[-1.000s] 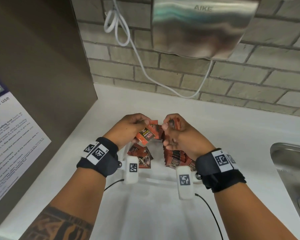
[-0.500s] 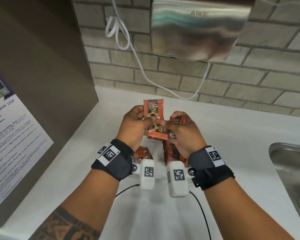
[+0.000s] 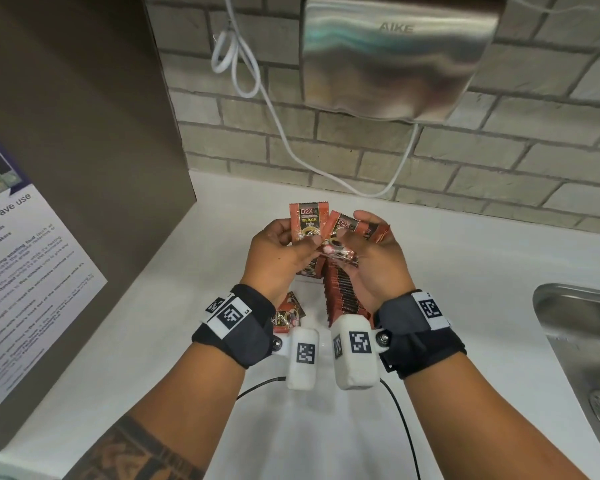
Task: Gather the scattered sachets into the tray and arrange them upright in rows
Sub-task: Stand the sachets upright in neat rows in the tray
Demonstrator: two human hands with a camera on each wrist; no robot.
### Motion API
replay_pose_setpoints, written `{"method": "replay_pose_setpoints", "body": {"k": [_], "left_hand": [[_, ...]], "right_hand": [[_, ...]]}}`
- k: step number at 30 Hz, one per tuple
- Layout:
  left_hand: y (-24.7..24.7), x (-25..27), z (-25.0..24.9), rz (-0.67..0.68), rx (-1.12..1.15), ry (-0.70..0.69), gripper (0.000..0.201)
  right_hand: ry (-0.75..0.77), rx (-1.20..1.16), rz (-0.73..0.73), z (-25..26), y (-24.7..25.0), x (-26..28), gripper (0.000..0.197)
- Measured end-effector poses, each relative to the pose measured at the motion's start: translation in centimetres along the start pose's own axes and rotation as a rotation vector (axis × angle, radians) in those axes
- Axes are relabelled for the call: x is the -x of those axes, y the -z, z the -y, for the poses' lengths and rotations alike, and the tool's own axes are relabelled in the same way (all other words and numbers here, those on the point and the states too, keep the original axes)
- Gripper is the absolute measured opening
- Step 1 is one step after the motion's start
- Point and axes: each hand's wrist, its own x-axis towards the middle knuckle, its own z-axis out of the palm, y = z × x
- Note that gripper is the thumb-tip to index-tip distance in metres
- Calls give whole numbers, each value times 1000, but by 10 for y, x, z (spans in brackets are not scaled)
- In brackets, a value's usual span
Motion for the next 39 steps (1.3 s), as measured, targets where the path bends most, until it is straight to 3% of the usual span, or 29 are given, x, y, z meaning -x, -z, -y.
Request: {"method": "replay_pose_setpoints", "body": {"k": [7,12,19,21,23,25,27,28,30,32,36,39], "left_hand": [[12,0,-5,-45,-26,-26,16],[20,0,-19,8,2,77,44],[5,4,-21,121,-53,123,61],[6,3,-24,156,-175,118,65],[7,2,-25,160,-463,26,75],[10,-2,-24,158,-816,-176,95],[13,-6,-21,261,-1028,-389,117],[13,-8,-21,340,-1083,-482,119],[9,-10,-21,496,-1122,-597,105],[6,-12,-23,583,-1126,-603,87],[10,-17,-24,532,-1117,-515,70],[12,-17,-23,517,-1146,-547,66]], "right_hand": [[21,13,59,10,4,2,34],[44,90,71,13,0,0,32],[-87,180,344,9,-11,0,28],[-102,221,370,11,-8,-2,32],[-135,220,339,11,-6,-7,33],[-171,182,305,11,-5,-10,30],[-199,146,298,10,-9,-11,24],[-199,163,297,10,-11,-10,20],[-161,294,301,6,-17,-7,15],[-154,351,325,3,-19,-5,14],[-216,304,366,3,-14,-5,13],[-201,443,350,6,-15,-3,11]]}}
